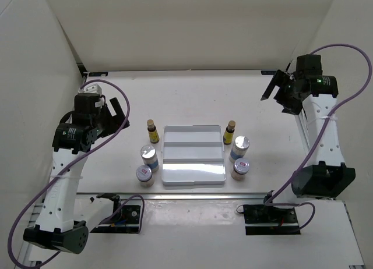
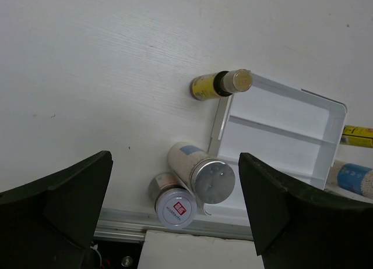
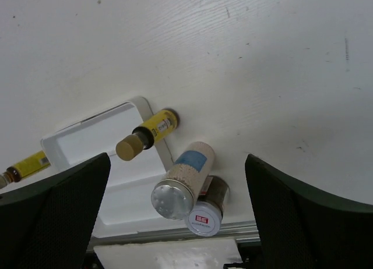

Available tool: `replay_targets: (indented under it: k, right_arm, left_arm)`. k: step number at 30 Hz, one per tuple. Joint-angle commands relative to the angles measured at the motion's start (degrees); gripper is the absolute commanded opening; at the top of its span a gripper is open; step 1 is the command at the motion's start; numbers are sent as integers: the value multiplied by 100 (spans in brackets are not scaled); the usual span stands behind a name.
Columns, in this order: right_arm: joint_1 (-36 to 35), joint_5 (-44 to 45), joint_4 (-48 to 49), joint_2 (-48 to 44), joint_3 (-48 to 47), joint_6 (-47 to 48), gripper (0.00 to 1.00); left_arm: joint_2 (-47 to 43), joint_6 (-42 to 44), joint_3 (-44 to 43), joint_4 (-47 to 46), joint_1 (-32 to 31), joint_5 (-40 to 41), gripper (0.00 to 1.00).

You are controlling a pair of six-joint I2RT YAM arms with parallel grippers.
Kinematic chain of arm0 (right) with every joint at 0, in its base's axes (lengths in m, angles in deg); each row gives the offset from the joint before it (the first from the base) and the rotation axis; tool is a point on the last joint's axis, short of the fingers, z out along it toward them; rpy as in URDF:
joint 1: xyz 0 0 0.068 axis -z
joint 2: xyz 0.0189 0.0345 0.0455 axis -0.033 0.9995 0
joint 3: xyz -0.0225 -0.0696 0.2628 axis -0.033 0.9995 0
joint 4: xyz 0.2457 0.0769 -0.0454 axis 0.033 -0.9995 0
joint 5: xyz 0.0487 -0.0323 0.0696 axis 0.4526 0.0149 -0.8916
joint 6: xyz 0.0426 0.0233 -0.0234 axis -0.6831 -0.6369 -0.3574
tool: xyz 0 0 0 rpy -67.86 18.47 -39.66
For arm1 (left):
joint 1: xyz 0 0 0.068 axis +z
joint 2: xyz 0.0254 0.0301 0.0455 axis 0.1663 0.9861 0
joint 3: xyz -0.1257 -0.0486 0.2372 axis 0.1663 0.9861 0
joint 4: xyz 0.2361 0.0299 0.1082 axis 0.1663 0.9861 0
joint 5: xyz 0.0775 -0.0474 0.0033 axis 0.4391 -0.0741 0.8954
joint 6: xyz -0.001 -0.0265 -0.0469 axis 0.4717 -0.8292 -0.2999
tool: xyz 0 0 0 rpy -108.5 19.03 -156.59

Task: Organize the condiment bottles

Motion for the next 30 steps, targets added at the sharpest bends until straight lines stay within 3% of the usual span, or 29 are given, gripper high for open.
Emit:
replay_targets:
  k: [1,4,6,7,9,12,15,18,19,24,30]
  right_arm:
    - [-37,903,-311,-347,-373,-116,99]
    - [-37,2015,-757,-592,-226,-1414,99]
    - [383,1425,-596,-758,-76,-958,99]
    - [663,1003,-454,-812,-75,-606,91]
    - [719,239,36,-996,-75,28,96]
    - [360,-346,531,-954,-189,670,100]
    - [-316,-407,-212,89,-1170,961,100]
    - [-1422,354,-1321,1251,-2312,1059,100]
    - [-1539,757,-1392,1531,-2395,980,100]
    - [-1864,375,-1384,1912,-2238,830,100]
    - [-2541,796,-1506,2307,-2132,830,89]
  left_arm:
    - [-183,-222,-29,228,-76,294,100]
    - [-184,-399,190,228,-129,294,100]
    - [-297,-452,243,228,-190,363,100]
    - [-298,-452,244,280,-242,364,100]
    - [-359,-452,297,281,-243,364,100]
    - [-421,-452,349,281,-243,312,100]
    - [-552,-531,464,281,-243,364,100]
    - [-614,-654,604,281,-243,417,100]
    - [-614,-654,656,281,-243,478,100]
    - [-666,-584,718,281,-243,707,100]
    - [-720,-531,841,333,-243,812,100]
